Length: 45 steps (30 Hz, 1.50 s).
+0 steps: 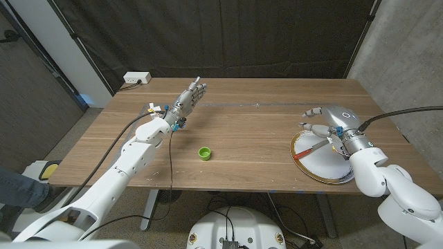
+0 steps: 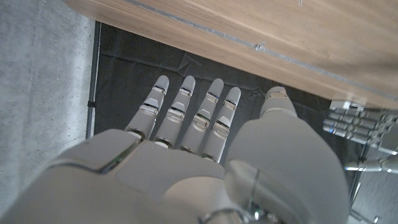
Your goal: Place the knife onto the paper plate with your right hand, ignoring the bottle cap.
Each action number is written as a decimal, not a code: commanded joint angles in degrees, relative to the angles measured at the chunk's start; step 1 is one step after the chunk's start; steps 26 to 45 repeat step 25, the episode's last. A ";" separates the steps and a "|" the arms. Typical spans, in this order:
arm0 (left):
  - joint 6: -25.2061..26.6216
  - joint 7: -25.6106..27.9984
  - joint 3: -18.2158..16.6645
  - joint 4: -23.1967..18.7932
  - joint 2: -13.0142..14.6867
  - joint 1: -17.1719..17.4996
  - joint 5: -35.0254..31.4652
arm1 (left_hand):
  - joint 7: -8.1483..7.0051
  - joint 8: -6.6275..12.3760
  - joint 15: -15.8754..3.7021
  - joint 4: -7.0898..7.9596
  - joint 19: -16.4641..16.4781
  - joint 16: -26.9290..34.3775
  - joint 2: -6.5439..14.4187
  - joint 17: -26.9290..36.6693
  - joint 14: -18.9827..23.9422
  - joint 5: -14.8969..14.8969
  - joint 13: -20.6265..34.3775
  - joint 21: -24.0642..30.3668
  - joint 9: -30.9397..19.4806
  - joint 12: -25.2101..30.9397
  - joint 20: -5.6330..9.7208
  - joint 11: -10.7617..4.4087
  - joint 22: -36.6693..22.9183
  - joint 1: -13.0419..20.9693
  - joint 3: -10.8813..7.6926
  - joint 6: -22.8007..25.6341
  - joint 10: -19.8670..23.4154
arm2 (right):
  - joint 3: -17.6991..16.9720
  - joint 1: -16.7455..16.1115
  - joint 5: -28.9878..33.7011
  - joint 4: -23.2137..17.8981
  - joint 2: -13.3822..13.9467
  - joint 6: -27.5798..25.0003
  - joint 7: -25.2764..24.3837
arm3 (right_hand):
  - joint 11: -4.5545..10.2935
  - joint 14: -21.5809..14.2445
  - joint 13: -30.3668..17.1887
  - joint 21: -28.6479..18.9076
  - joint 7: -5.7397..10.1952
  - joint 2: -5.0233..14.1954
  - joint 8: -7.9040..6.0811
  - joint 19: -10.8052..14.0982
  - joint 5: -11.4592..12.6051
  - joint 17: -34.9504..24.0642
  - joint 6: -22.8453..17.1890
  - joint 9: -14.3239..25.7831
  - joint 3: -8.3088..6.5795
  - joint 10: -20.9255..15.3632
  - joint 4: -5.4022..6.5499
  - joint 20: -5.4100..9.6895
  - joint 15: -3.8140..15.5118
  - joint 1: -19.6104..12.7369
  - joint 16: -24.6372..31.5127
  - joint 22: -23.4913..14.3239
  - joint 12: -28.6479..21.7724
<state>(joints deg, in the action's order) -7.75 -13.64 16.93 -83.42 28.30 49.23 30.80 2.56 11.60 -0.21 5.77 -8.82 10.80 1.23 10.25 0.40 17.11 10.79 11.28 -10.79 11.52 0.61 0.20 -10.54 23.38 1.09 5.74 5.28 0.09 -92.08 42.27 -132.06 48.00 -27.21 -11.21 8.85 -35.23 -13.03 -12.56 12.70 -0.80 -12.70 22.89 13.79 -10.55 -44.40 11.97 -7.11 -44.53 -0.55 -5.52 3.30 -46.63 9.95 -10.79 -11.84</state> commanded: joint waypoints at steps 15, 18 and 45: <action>-0.48 0.94 -0.76 -0.40 0.03 0.62 0.14 | 0.10 -0.05 -0.06 0.10 -0.19 -0.08 0.26 0.13 -0.13 -0.15 0.10 0.51 -0.10 0.11 0.24 -0.01 -0.07 0.48 0.62 0.39 0.09 | -1.98 4.44 -16.14 5.69 -7.76 12.89 -10.92 | -0.56 1.41 0.31 -0.17 0.03 -0.03 0.82 0.22 0.34 -0.16 1.34 -0.11 0.25 2.13 0.79 0.48 5.26 1.39 0.17 -0.27 0.39; -0.57 0.99 -0.80 -0.20 -0.07 0.51 0.16 | 0.10 -0.06 -0.04 0.11 -0.21 -0.05 0.27 0.13 -0.07 -0.16 0.10 0.50 -0.10 0.11 0.23 -0.05 -0.07 0.49 0.65 0.36 0.09 | -1.85 4.75 -16.44 5.91 -7.80 12.76 -10.99 | -0.57 1.35 0.33 -0.15 0.03 -0.03 0.85 0.19 0.34 -0.16 1.41 -0.11 0.27 2.13 0.83 0.43 5.25 1.48 0.23 -0.27 0.35; -0.98 0.75 -0.73 0.52 -0.46 0.15 0.28 | 0.08 -0.05 -0.11 0.11 -0.25 -0.06 0.32 0.13 -0.10 -0.17 0.10 0.50 -0.11 0.12 0.16 -0.02 -0.07 0.52 0.74 0.39 0.09 | -1.85 5.03 -16.94 6.06 -7.39 12.88 -10.89 | -0.58 1.22 0.37 -0.14 0.02 0.03 0.88 0.19 0.33 -0.18 1.44 -0.11 0.35 2.06 0.97 0.37 5.32 1.77 0.39 -0.28 0.22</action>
